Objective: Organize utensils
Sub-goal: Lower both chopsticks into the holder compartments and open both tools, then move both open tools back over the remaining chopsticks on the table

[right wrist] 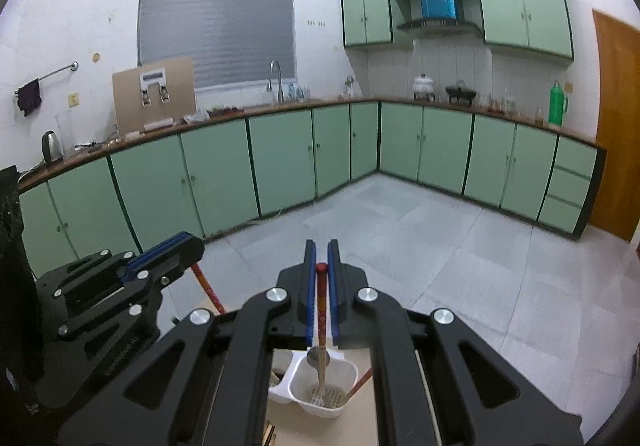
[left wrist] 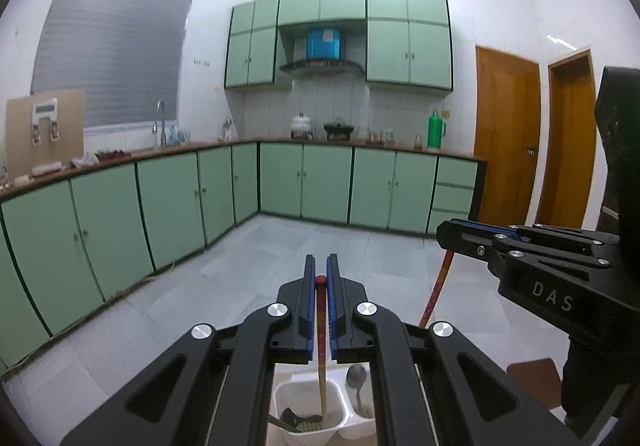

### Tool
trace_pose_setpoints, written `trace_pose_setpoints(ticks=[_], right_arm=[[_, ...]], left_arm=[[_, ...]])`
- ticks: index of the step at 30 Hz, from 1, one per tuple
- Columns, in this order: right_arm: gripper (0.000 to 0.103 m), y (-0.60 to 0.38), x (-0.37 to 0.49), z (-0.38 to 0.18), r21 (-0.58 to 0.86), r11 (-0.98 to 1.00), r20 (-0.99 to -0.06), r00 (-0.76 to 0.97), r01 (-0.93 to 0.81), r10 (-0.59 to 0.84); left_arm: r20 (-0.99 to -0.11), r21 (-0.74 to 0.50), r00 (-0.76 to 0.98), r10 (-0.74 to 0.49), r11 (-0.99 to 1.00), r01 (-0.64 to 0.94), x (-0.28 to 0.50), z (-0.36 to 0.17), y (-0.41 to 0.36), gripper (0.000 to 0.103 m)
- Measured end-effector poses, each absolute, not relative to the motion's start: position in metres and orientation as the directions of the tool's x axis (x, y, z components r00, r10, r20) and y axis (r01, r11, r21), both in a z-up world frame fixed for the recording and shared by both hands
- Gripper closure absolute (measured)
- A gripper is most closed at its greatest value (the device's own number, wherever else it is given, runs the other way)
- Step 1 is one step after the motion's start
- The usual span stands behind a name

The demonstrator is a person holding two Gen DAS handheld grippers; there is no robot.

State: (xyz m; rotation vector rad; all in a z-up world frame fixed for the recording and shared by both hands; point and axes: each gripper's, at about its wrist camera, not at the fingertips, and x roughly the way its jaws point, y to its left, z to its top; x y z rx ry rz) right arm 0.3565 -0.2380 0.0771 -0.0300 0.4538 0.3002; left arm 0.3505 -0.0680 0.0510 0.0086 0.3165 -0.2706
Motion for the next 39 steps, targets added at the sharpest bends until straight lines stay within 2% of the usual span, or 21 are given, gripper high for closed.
trace_pose_setpoints(ticks=[9,13,15,17,24,28,34,39], right_arm=[[0.097,-0.239,0.364,0.030,0.058,0.959,-0.515,0.814,-0.279,0.268],[0.073,-0.246,0.353,0.034,0.058,0.964,-0.499,0.829,-0.259,0.253],[0.069,-0.248,0.346,0.039,0.049,0.967,-0.484,0.841,-0.252,0.243],[0.057,-0.254,0.336,0.046,0.045,0.969,-0.464,0.854,-0.243,0.235],[0.036,-0.275,0.281,0.059,0.026,0.978,-0.391,0.898,-0.207,0.200],[0.018,-0.282,0.237,0.047,0.024,0.979,-0.372,0.906,-0.205,0.199],[0.009,-0.283,0.179,0.002,0.034,0.977,-0.415,0.886,-0.210,0.205],[0.008,-0.275,0.142,-0.050,0.083,0.976,-0.501,0.838,-0.203,0.217]], left_arm=[[-0.398,-0.028,0.881,-0.254,0.964,0.265,0.361,0.012,-0.064,0.097],[-0.403,-0.049,0.879,-0.254,0.965,0.257,0.356,0.014,-0.058,0.092],[-0.389,-0.049,0.886,-0.251,0.967,0.252,0.350,0.019,-0.053,0.086],[-0.371,-0.054,0.894,-0.252,0.967,0.250,0.339,0.026,-0.050,0.079],[-0.312,-0.061,0.918,-0.244,0.970,0.237,0.288,0.043,-0.034,0.055],[-0.303,-0.058,0.923,-0.237,0.971,0.230,0.246,0.035,-0.023,0.045],[-0.361,-0.081,0.906,-0.219,0.976,0.203,0.195,-0.006,-0.009,0.035],[-0.465,-0.063,0.866,-0.182,0.983,0.173,0.168,-0.058,0.001,0.033]])
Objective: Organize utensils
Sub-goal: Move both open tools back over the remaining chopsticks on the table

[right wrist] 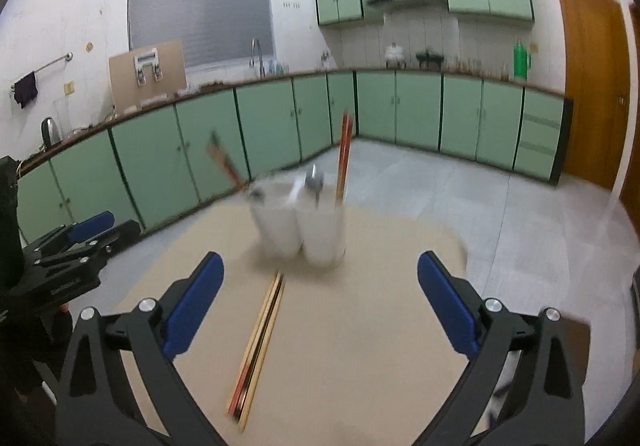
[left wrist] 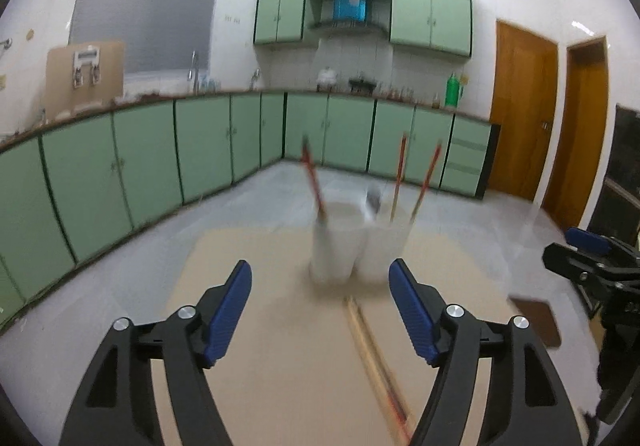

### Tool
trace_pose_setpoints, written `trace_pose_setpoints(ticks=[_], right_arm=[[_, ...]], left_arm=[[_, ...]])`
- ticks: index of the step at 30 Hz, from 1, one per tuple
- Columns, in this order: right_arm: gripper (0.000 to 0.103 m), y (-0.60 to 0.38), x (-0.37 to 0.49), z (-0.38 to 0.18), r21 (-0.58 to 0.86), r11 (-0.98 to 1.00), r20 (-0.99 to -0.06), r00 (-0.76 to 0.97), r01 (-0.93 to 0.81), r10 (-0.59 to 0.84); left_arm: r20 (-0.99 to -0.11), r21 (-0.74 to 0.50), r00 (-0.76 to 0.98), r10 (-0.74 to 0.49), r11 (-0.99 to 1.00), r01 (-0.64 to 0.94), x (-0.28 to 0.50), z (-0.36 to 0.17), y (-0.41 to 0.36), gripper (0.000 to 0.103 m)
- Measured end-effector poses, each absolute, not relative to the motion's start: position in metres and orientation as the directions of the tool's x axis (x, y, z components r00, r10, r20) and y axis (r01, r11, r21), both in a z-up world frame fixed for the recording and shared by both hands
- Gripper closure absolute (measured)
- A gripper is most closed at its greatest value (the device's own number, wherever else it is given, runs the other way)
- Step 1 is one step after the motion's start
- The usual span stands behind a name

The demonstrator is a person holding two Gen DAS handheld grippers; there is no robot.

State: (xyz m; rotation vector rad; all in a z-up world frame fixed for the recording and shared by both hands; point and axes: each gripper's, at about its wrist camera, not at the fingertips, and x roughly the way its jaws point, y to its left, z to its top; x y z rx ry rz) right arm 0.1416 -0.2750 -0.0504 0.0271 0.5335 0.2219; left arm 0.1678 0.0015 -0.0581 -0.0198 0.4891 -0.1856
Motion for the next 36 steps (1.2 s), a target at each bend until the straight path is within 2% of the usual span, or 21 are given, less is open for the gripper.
trace_pose_setpoints(ticks=[8,14,17,21,23,28,32,36], right_arm=[[0.008,-0.245,0.107,-0.140,0.134,0.974,-0.664,0.713,-0.182,0.225],[0.010,-0.216,0.096,-0.175,0.106,0.972,-0.723,0.655,-0.208,0.219],[0.020,-0.207,0.092,-0.186,0.081,0.971,-0.738,0.641,-0.226,0.210],[0.025,-0.204,0.093,-0.197,0.080,0.970,-0.759,0.617,-0.229,0.208],[0.035,-0.203,0.094,-0.200,0.076,0.970,-0.766,0.609,-0.232,0.206],[0.045,-0.196,0.096,-0.207,0.047,0.969,-0.783,0.594,-0.242,0.186],[0.059,-0.201,0.098,-0.204,0.022,0.973,-0.783,0.602,-0.229,0.159],[0.059,-0.215,0.099,-0.202,0.043,0.979,-0.781,0.604,-0.199,0.157]], left_arm=[[-0.620,-0.019,0.774,-0.129,0.988,0.150,0.147,-0.134,0.014,0.033],[-0.666,-0.010,0.737,-0.119,0.989,0.151,0.133,-0.161,0.018,0.033],[-0.675,-0.013,0.728,-0.118,0.989,0.148,0.129,-0.165,0.019,0.033],[-0.681,-0.019,0.723,-0.117,0.990,0.142,0.125,-0.167,0.022,0.033],[-0.683,-0.020,0.722,-0.114,0.990,0.138,0.125,-0.168,0.023,0.033],[-0.684,-0.025,0.720,-0.114,0.991,0.133,0.125,-0.168,0.023,0.033],[-0.687,-0.030,0.717,-0.117,0.991,0.133,0.125,-0.168,0.021,0.033],[-0.690,-0.030,0.714,-0.119,0.990,0.136,0.125,-0.169,0.019,0.033]])
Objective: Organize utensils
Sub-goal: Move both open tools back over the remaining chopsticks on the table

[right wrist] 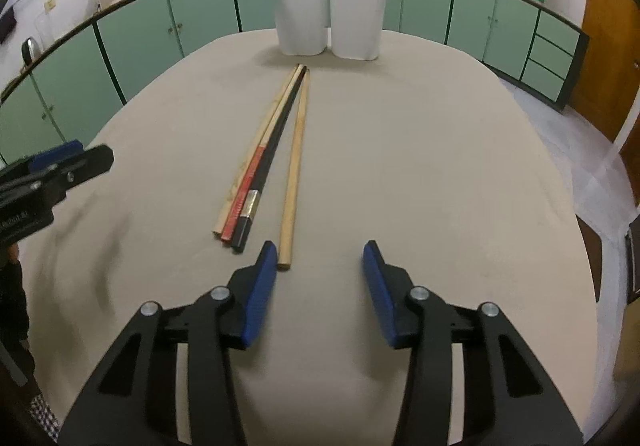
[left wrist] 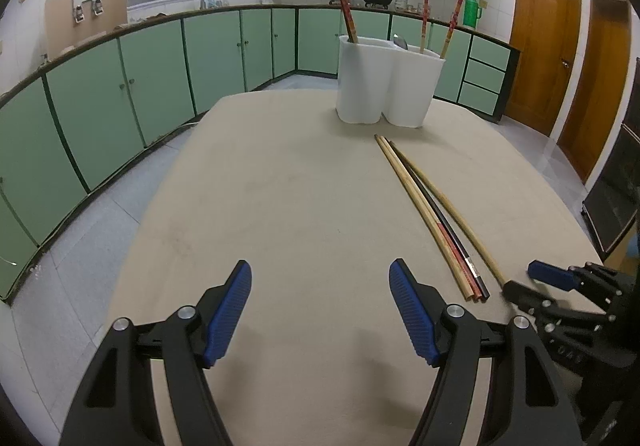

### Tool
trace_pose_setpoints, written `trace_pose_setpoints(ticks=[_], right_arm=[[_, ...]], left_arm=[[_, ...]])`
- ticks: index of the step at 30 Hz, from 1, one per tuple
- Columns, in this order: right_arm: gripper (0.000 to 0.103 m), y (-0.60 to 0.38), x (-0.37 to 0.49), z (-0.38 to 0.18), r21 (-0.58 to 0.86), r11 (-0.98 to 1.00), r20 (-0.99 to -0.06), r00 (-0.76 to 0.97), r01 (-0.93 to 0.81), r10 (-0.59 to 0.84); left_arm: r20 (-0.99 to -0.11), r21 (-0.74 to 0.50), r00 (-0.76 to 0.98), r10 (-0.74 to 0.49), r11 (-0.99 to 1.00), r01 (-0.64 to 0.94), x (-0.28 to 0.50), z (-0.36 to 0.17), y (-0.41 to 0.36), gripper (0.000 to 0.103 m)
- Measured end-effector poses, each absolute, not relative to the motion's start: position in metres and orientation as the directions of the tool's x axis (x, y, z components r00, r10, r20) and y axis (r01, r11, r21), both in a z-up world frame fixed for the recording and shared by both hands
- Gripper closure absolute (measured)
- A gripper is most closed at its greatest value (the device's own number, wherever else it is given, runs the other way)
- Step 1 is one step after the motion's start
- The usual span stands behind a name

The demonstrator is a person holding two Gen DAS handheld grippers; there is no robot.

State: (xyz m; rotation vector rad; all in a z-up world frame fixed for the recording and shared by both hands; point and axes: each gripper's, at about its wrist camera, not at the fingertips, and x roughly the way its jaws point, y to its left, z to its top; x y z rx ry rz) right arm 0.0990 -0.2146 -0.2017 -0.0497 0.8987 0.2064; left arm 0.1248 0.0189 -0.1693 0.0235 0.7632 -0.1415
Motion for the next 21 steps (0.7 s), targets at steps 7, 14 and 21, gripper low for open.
trace_pose_setpoints(ticks=[7,14,21], right_arm=[[0.076,-0.207,0.100,-0.203,0.061,0.968,-0.781,0.593,-0.243,0.198],[0.097,-0.208,0.102,-0.203,0.084,0.964,-0.778,0.588,-0.251,0.221],[0.097,-0.227,0.098,-0.200,0.091,0.975,-0.774,0.602,-0.202,0.196]], left_arm=[[-0.709,-0.038,0.693,-0.127,0.989,0.143,0.126,-0.174,0.014,0.032],[-0.725,-0.050,0.675,-0.138,0.988,0.149,0.129,-0.180,0.006,0.032],[-0.740,-0.091,0.645,-0.192,0.978,0.188,0.130,-0.185,-0.013,0.032]])
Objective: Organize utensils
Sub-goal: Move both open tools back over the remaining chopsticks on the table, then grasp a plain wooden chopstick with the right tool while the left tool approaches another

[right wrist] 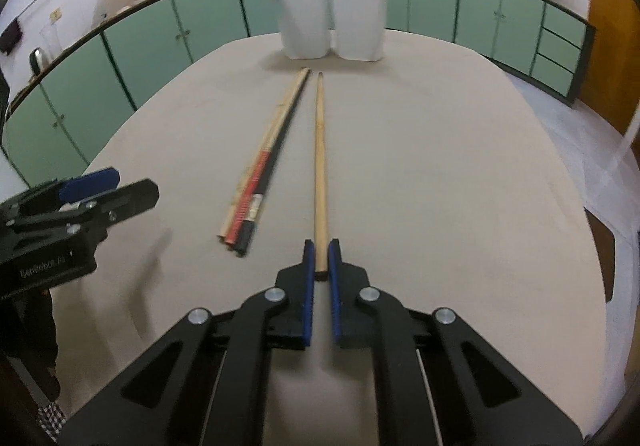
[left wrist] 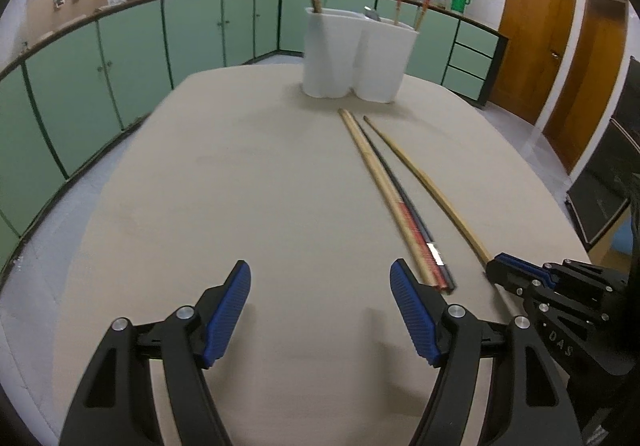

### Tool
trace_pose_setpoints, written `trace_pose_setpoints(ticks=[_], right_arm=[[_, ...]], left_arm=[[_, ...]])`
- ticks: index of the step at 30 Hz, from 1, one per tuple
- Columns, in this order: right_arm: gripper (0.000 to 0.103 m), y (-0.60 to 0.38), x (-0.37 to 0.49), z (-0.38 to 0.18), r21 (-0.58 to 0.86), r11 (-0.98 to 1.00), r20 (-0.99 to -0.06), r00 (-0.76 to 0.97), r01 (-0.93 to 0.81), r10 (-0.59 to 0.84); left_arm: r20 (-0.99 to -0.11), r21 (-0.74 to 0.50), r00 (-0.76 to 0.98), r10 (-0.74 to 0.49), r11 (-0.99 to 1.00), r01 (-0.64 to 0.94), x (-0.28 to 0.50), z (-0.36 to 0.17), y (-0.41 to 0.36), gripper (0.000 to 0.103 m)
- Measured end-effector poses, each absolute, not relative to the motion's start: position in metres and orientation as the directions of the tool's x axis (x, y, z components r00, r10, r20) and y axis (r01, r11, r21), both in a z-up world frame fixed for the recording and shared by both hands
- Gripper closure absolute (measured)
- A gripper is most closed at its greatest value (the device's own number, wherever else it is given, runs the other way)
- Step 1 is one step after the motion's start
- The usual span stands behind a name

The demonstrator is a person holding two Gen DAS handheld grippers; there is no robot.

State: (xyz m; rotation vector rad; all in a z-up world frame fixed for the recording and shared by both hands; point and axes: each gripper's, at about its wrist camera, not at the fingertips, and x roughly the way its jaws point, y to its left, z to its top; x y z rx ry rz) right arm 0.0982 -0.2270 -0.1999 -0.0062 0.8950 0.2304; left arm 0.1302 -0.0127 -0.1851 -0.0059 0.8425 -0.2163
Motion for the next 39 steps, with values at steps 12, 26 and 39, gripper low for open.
trace_pose_setpoints(ticks=[12,26,39], right_arm=[[0.097,-0.258,0.101,-0.201,0.105,0.983,-0.764,0.620,-0.153,0.178],[0.097,-0.261,0.103,-0.203,0.133,0.980,-0.765,0.613,-0.151,0.199],[0.097,-0.262,0.104,-0.205,0.136,0.979,-0.767,0.609,-0.153,0.201]], left_arm=[[-0.765,-0.069,0.613,-0.197,0.972,0.226,0.143,-0.198,-0.055,0.033],[-0.780,-0.041,0.611,-0.133,0.986,0.162,0.146,-0.207,-0.046,0.044],[-0.779,-0.096,0.594,-0.201,0.974,0.204,0.143,-0.204,-0.057,0.041]])
